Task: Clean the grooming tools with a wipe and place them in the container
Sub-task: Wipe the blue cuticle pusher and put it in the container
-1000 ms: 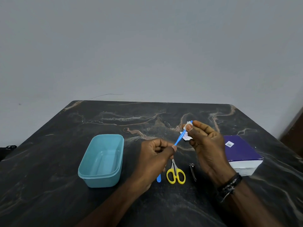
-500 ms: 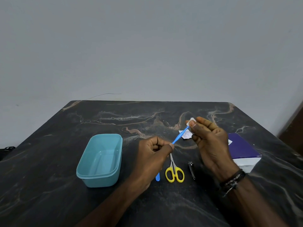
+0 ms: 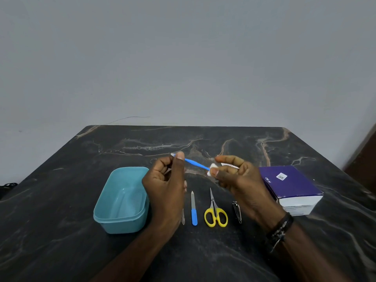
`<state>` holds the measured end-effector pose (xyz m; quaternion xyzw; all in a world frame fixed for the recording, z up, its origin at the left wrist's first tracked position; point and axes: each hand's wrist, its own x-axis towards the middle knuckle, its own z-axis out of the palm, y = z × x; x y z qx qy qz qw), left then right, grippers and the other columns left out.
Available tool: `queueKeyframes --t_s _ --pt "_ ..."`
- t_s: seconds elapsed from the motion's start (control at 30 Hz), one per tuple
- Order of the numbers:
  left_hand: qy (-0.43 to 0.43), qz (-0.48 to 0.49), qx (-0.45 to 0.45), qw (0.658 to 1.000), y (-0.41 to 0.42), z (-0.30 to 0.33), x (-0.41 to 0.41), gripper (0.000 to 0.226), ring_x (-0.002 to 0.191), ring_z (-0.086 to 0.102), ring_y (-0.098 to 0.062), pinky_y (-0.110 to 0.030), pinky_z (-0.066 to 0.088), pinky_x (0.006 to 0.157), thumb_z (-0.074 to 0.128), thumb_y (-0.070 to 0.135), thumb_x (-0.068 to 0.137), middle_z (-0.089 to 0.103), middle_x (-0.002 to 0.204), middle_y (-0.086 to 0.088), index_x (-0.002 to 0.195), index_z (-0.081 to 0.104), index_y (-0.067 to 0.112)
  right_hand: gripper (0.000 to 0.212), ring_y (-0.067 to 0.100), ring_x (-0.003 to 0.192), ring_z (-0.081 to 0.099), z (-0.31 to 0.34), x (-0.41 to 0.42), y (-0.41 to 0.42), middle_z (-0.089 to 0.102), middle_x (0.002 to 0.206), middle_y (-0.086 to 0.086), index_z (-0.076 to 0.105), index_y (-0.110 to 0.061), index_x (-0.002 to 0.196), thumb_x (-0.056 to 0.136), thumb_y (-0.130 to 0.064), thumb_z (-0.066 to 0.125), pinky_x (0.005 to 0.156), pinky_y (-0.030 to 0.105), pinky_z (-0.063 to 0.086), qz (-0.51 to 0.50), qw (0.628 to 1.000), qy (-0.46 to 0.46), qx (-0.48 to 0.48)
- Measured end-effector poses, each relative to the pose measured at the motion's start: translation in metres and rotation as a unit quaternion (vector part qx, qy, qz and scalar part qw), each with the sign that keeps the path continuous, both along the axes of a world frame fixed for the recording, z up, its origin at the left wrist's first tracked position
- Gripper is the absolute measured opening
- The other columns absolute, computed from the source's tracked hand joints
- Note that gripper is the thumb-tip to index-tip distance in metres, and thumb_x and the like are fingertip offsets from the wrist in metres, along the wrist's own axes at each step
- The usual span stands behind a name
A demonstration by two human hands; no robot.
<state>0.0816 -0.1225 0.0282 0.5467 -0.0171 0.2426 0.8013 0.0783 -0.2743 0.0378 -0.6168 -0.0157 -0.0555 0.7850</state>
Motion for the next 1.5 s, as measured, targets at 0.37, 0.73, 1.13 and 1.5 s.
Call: queueKeyframes --t_s 0.37,0.73,1.13,1.5 --pt "0.036 0.028 0.070 0.997 0.001 -0.010 0.008 0.011 0.060 0.065 -0.007 -0.022 0.052 0.057 0.072 0.033 0.084 0.071 0.066 0.006 0.075 0.072 0.028 0.061 0.027 0.080 0.075 -0.004 -0.010 0.017 0.077 0.083 0.018 0.060 -0.011 0.116 0.061 -0.015 0.083 0.075 0.027 0.057 0.121 0.986 0.007 -0.116" --pt "0.044 -0.038 0.143 0.988 -0.001 -0.019 0.006 0.007 0.066 0.071 -0.010 -0.033 0.059 0.061 0.071 0.036 0.083 0.074 0.071 0.006 0.078 0.072 0.031 0.049 0.029 0.075 0.074 -0.002 -0.010 0.011 0.076 0.085 0.022 0.066 -0.005 0.111 0.066 -0.009 0.086 0.070 0.032 0.058 0.143 0.981 0.047 -0.125" --pt "0.047 -0.078 0.118 0.989 -0.005 -0.017 0.004 0.010 0.064 0.070 -0.014 -0.031 0.059 0.061 0.072 0.021 0.086 0.074 0.070 -0.003 0.075 0.073 0.022 0.046 0.046 0.090 0.070 -0.004 -0.007 0.012 0.072 0.092 0.031 0.069 -0.002 0.108 0.065 -0.002 0.083 0.085 0.049 0.056 0.092 0.993 0.030 -0.060" --pt "0.052 -0.036 0.130 0.989 -0.001 -0.018 0.006 0.010 0.066 0.071 -0.008 -0.022 0.057 0.059 0.074 0.031 0.083 0.074 0.072 0.007 0.075 0.072 0.026 0.042 0.028 0.072 0.073 -0.003 -0.013 0.013 0.075 0.082 0.021 0.071 -0.004 0.103 0.065 -0.011 0.087 0.068 0.031 0.057 0.183 0.970 0.062 -0.149"
